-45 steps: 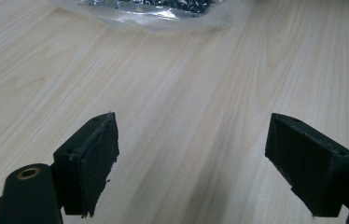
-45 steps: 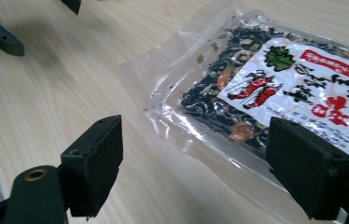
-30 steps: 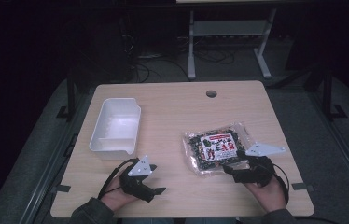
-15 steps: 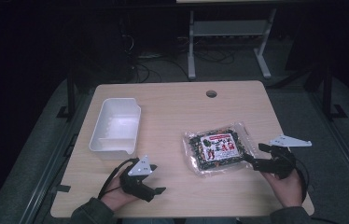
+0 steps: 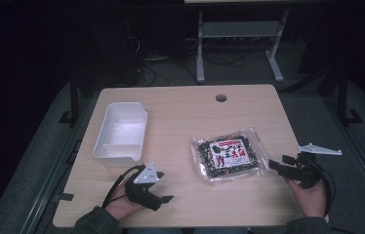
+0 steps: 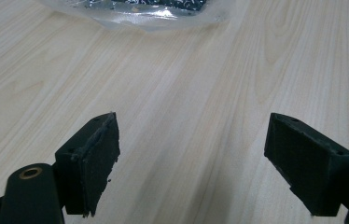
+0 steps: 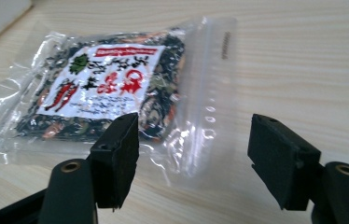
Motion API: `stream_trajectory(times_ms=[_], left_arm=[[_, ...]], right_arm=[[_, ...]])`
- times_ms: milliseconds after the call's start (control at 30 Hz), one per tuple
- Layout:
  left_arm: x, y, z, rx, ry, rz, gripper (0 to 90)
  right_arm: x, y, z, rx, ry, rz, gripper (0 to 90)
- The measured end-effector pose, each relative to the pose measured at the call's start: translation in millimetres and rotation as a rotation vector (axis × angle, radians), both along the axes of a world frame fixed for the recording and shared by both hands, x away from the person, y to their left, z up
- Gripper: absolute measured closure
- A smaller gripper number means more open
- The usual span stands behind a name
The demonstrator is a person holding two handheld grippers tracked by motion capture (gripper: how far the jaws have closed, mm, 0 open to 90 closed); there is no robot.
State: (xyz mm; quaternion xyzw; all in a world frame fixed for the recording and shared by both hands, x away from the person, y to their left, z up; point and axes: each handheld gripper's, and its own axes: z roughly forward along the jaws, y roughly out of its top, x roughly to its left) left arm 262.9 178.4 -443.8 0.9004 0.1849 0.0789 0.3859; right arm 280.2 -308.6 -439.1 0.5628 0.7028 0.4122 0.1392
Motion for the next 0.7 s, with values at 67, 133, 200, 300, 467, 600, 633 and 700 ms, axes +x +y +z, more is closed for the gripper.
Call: stream_trajectory(times_ms=[67, 133, 200, 300, 467, 600, 633, 700], left_arm=[[0.2, 0.3, 0.2, 0.000, -0.001, 0.001, 17.3], [0.1, 0.5, 0.4, 0.000, -0.001, 0.001, 17.3], [0.0, 0.6, 0.5, 0.001, -0.002, 0.002, 17.4], [0.2, 0.8, 0.6, 0.000, -0.003, 0.003, 17.4], [0.2, 0.7, 0.5, 0.002, -0.003, 0.001, 17.4], [0.1, 0.7, 0.7, 0.001, -0.003, 0.003, 17.4], [0.1, 0.7, 0.7, 0.000, -0.004, 0.003, 17.4], [0.0, 0.8, 0.8, -0.001, -0.004, 0.004, 17.5]], right_arm=[[-1.3, -4.1, -4.2, 0.007, 0.019, -0.018, 36.0], [-1.6, -6.3, -7.5, 0.007, 0.038, -0.022, 37.7], [-1.4, -7.8, -10.4, 0.018, 0.054, -0.026, 39.8], [-1.8, -9.0, -13.2, 0.013, 0.072, -0.035, 42.2], [-1.4, -11.2, -18.8, 0.023, 0.117, -0.047, 44.7], [-0.6, -11.2, -21.2, 0.059, 0.132, -0.045, 46.8], [-0.4, -10.6, -21.6, 0.064, 0.140, -0.046, 47.6], [0.2, -9.0, -22.7, 0.061, 0.148, -0.045, 48.4]])
